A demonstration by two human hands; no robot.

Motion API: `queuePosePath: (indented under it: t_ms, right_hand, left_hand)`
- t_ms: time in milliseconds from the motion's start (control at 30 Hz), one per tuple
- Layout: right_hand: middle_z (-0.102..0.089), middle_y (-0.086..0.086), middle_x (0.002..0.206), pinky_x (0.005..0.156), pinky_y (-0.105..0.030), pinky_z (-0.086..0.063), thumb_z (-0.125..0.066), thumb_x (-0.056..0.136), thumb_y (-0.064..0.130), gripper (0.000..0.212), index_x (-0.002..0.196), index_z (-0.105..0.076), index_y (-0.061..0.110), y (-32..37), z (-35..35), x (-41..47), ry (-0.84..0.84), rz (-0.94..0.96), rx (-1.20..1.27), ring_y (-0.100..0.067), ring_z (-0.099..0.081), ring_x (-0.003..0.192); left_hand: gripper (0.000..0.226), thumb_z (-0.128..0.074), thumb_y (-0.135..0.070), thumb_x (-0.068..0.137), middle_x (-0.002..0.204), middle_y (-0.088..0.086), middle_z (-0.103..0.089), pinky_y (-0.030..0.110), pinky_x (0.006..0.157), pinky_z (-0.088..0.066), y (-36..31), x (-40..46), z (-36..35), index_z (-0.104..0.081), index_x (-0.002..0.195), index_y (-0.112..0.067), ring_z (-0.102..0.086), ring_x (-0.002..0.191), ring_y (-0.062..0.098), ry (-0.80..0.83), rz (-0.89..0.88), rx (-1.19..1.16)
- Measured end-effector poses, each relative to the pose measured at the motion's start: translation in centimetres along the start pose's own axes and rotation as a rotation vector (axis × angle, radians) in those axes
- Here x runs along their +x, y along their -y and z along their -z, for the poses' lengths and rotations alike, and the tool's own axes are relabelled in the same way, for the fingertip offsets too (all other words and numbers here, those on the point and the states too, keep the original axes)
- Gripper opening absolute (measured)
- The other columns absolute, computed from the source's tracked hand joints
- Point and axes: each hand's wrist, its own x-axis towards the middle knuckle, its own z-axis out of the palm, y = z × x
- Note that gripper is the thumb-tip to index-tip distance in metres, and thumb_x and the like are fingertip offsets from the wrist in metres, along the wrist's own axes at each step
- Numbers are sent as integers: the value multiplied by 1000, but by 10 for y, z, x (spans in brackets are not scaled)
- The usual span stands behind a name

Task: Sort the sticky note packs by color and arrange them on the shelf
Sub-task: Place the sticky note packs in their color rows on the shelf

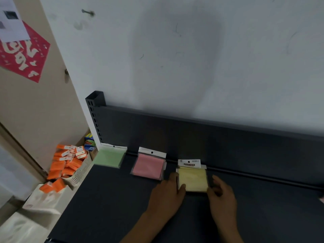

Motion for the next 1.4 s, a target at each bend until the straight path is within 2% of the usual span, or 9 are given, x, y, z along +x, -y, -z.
queuePosePath:
  t_ms: [67, 133, 267, 467, 633, 867, 1133, 1267, 1400]
  right_hand:
    - [-55, -5, 126, 88, -29, -43, -63, 91, -2, 47, 134, -61, 17, 1, 0, -6, -45, -2, 11, -17, -58, 103]
    - [-55, -3, 121, 89, -30, -44, -61, 92, -2, 46, 133, -62, 19, 1, 0, -13, -93, 11, 16, -19, -58, 105]
    - [-54, 2, 122, 98, -38, -50, -58, 95, 0, 44, 133, -62, 23, -4, 0, -33, -158, -5, 34, -18, -58, 109]
    - [-60, -5, 120, 92, -37, -49, -56, 92, -7, 46, 127, -67, 21, -8, 2, -59, -244, 6, 24, -23, -60, 103]
    - [-64, -5, 122, 101, -46, -50, -58, 89, -11, 49, 121, -68, 25, -8, 16, -72, -324, 3, 20, -24, -62, 112]
    - [-64, 0, 115, 83, -33, -47, -58, 95, 0, 41, 123, -67, 29, -13, 93, -85, -441, -97, -7, -19, -60, 96]
    - [-65, 3, 127, 86, -39, -54, -60, 98, 15, 36, 132, -62, 26, -48, 211, -94, -583, -304, -83, -16, -61, 96]
    - [-64, 6, 124, 80, -24, -52, -60, 100, 19, 38, 137, -58, 23, -67, 260, -97, -587, -324, -137, -2, -59, 89]
    - [-64, 6, 130, 89, -25, -53, -64, 97, 22, 39, 136, -59, 23, -85, 300, -87, -634, -313, -137, -6, -60, 103]
  left_hand:
    - [16, -46, -47, 99, 80, -9, -58, 37, 71, -52, -1, -4, 6, -44, 97, -32, -59, 76, 11, -36, -65, -45]
    - [24, -49, -44, 98, 69, -8, -51, 36, 65, -48, 0, -9, 10, -40, 82, -29, -54, 68, 13, -22, -110, -38]
    - [35, -52, -37, 93, 60, -3, -45, 38, 58, -42, 9, -23, 7, -32, 67, -24, -49, 60, 17, 12, -137, -76]
    - [44, -39, -43, 85, 48, 0, -33, 33, 53, -27, 15, -38, 10, -25, 54, -15, -35, 47, 14, 24, -246, 5]
    - [45, -38, -43, 84, 45, 1, -27, 33, 54, -24, -6, -36, 8, -24, 52, -15, -27, 45, 14, 46, -327, -26]
    - [46, -50, -31, 85, 45, 3, -26, 31, 49, -17, -89, -37, -33, -22, 52, -15, -32, 44, 17, 136, -519, -175]
    - [40, -54, -30, 84, 50, 6, -33, 38, 46, -25, -201, -57, -109, -29, 59, -10, -33, 45, 16, 352, -679, -305]
    - [30, -61, -29, 88, 67, -5, -46, 24, 56, -36, -269, -67, -146, -41, 67, -19, -48, 66, 11, 399, -748, -377]
    - [14, -65, -24, 87, 83, -15, -54, 14, 70, -42, -319, -70, -178, -54, 79, -27, -54, 85, 4, 424, -784, -447]
